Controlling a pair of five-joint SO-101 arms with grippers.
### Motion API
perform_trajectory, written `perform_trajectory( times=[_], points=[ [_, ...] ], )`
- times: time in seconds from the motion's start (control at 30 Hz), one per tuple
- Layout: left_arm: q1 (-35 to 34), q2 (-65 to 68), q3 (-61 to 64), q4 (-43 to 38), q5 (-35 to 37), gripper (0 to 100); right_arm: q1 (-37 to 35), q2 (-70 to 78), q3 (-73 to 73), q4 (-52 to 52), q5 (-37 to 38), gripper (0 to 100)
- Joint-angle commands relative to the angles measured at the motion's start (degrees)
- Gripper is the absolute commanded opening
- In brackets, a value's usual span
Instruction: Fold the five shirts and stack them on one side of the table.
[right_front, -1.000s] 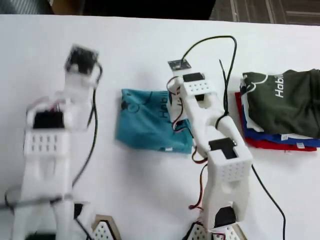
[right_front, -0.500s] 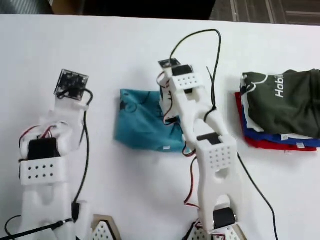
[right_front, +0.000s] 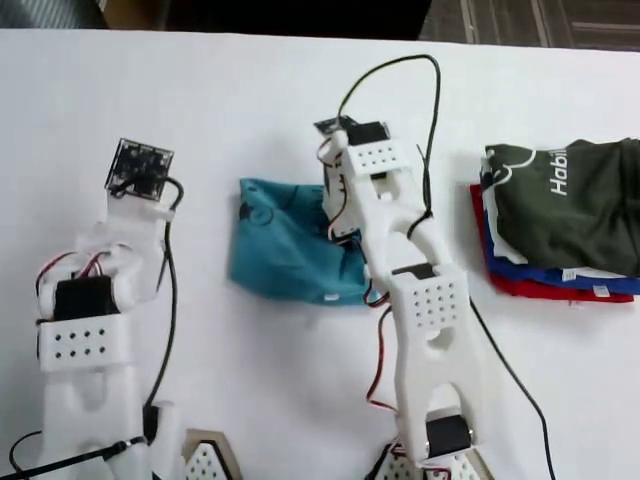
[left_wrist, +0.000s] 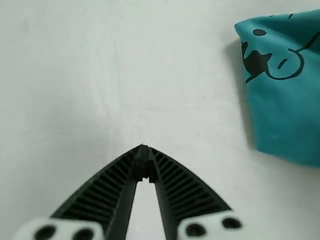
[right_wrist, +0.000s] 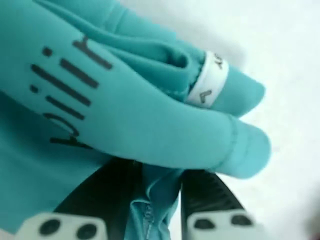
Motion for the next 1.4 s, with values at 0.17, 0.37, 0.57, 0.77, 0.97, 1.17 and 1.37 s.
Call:
perform_trajectory(
  times=[0.17, 0.37, 0.57, 0.77, 0.97, 1.17, 1.37],
  points=[
    [-0.53, -1.14, 1.19, -1.32, -0.26, 3, 7.08, -6.29, -4.22, 1.45, 0.97, 2.2],
    [-0.53, -1.14, 11.21, -9.58, -0.35, 3, 10.59, -20.88, -0.62, 2.15, 8.44, 2.2],
    [-0.53, -1.41, 20.62, -17.76, -3.96, 3, 13.41, -35.91, 2.99, 2.15, 14.24, 2.1],
    [-0.62, -1.41, 25.8, -22.33, -4.66, 3, 18.51, -44.88, 3.43, 2.15, 17.49, 2.1],
    [-0.62, -1.23, 26.86, -22.86, -4.66, 3, 25.45, -47.34, 3.08, 2.07, 23.65, 2.1],
    [-0.62, -1.23, 28.18, -24.26, -4.66, 3, 31.43, -47.52, 2.99, 1.01, 28.92, 2.1],
    [-0.44, -1.41, 29.05, -25.67, -4.66, 3, 35.82, -47.52, -5.19, 1.19, 29.27, 2.1]
  ],
)
